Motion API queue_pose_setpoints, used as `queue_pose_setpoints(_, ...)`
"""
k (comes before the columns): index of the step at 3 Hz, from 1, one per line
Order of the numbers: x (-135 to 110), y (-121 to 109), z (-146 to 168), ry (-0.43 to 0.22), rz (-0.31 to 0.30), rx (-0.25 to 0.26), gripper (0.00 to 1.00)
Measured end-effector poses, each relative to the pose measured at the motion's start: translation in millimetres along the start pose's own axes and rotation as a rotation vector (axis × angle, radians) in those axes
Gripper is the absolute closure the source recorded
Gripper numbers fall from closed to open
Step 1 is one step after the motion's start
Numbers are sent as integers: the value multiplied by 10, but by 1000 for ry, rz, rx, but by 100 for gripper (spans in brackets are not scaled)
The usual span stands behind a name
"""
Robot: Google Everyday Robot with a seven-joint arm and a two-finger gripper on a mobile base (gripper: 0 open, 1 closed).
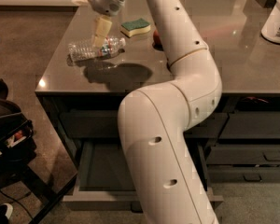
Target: Place water bottle into middle drawer
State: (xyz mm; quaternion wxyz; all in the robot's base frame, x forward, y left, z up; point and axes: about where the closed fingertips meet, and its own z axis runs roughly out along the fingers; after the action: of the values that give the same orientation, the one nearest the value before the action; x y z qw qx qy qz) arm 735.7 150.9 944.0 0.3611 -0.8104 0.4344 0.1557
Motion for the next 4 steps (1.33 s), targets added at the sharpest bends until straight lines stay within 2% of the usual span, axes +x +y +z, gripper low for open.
queue_pose_setpoints(1, 10, 48, 167, -16, 15, -36, 0)
queue_pose_setpoints(2, 108, 179, 310, -11, 50, -96, 0)
queue_pose_setpoints(3, 246, 265, 386, 9, 87, -128, 0)
queue_pose_setpoints(4, 247, 265, 388, 9, 87, -128, 0)
